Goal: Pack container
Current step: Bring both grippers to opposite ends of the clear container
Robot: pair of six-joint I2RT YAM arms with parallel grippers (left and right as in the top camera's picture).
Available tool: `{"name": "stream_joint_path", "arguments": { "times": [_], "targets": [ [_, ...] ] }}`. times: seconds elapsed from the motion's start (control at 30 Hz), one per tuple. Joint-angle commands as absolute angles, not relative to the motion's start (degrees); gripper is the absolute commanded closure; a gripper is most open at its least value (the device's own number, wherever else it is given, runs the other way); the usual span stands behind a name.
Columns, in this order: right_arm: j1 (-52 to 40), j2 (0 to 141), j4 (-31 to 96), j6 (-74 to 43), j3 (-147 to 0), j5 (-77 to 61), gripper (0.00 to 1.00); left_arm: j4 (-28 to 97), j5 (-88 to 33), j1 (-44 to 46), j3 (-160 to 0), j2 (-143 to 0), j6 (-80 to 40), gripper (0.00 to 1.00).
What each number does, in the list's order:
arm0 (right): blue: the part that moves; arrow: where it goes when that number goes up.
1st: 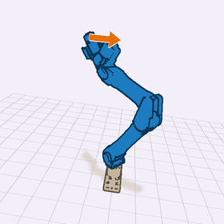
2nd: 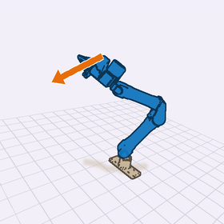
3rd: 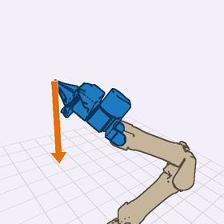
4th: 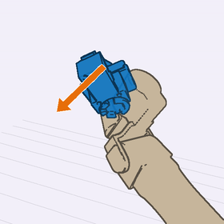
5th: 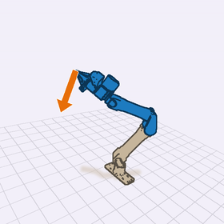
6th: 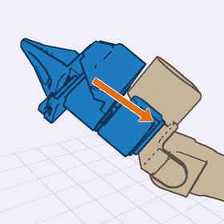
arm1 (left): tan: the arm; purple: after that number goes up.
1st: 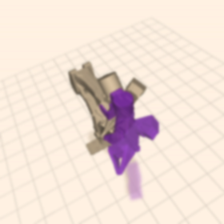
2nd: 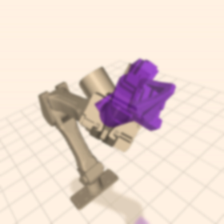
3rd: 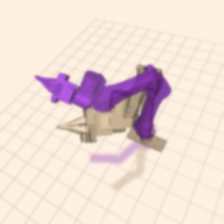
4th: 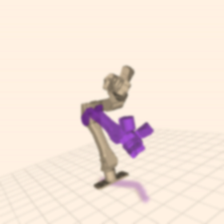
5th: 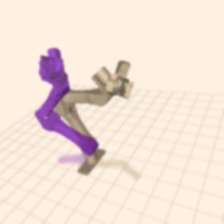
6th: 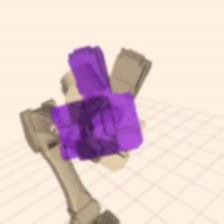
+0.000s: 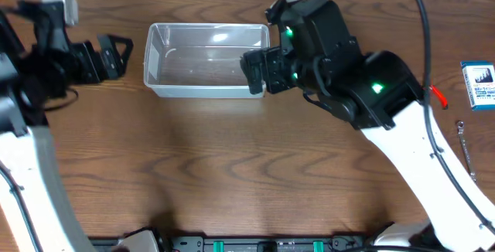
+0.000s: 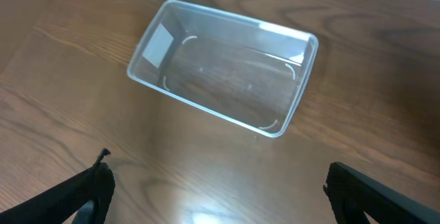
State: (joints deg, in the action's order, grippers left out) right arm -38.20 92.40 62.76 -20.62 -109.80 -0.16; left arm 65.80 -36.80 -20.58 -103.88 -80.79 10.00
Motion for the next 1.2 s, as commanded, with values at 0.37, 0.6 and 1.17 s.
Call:
{"name": "stream_joint_path", "arguments": {
  "times": [0.37,0.6,1.17],
  "targets": [
    [-32.51,106.19,58.57,-23.35,-110.41,-4.10,0.01,80.97,-27.57,-20.93,-119.26,-96.51,15.00,0.02],
    [-31.11,110.52,53.41,-26.37,-110.41,-1.39,0.01,83.24,-27.59,-20.47,-119.26,-100.90,18.37,0.02],
    [-27.24,119.15,53.12,-33.19,-110.41,-0.64,0.01,83.79,-22.83,-9.82,-119.22,-108.97,18.41,0.02]
  ]
}}
